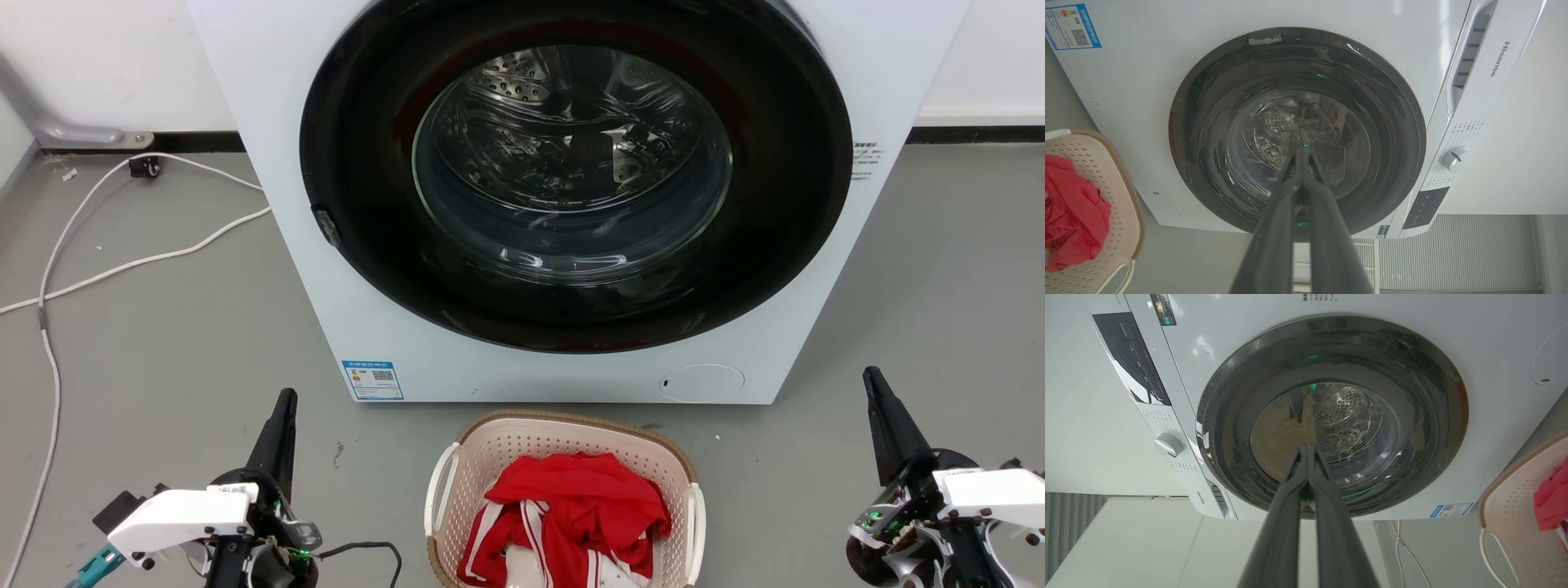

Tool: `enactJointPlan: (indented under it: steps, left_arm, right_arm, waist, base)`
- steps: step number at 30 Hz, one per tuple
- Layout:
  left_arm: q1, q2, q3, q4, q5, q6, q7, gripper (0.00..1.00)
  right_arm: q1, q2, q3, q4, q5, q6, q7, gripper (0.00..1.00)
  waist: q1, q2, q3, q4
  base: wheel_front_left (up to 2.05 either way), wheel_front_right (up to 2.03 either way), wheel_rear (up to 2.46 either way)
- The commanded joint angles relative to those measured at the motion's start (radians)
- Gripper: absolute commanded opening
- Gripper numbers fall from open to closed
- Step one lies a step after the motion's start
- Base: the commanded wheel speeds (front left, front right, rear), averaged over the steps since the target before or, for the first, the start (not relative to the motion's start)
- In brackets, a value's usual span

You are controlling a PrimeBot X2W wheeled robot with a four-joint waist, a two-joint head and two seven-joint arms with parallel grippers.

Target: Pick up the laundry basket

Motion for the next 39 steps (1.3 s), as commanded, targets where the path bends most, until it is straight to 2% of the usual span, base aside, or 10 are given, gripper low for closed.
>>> enactJointPlan:
  steps: [1,15,16,21,28,39]
  left_arm:
    - [-0.008,0.001,0.002,0.001,0.005,0.000,0.003,0.00]
    - [0.005,-0.004,0.002,0.010,0.005,0.000,0.003,0.00]
    - [0.011,-0.005,0.001,0.015,0.005,0.000,0.002,1.00]
    - [0.018,-0.006,-0.026,-0.005,0.013,0.000,-0.022,1.00]
    - [0.030,-0.003,-0.062,-0.034,0.073,0.000,-0.062,1.00]
    - [0.047,-0.004,-0.069,-0.067,0.311,0.000,-0.108,1.00]
  right_arm:
    - [-0.011,0.002,-0.002,0.002,-0.005,0.000,0.003,0.00]
    - [0.006,0.003,-0.002,0.009,-0.005,0.000,0.003,0.00]
    - [0.012,0.004,-0.001,0.015,-0.005,0.000,0.002,1.00]
    - [0.027,0.004,0.020,-0.006,-0.014,0.000,-0.024,1.00]
    - [0.046,0.005,0.043,-0.018,-0.090,0.000,-0.063,1.00]
    - [0.068,0.006,0.051,-0.055,-0.369,0.000,-0.110,1.00]
  waist:
    - [0.0000,0.0000,0.000,0.000]
    - [0.0000,0.0000,0.000,0.000]
    - [0.0000,0.0000,0.000,0.000]
    - [0.0000,0.0000,-0.001,0.000]
    - [0.0000,0.0000,-0.005,0.002]
    - [0.0000,0.0000,-0.012,0.004]
  base:
    - [0.00,0.00,0.00]
    - [0.00,0.00,0.00]
    - [0.00,0.00,0.00]
    - [0.00,0.00,0.00]
    - [0.00,0.00,0.00]
    - [0.00,0.00,0.00]
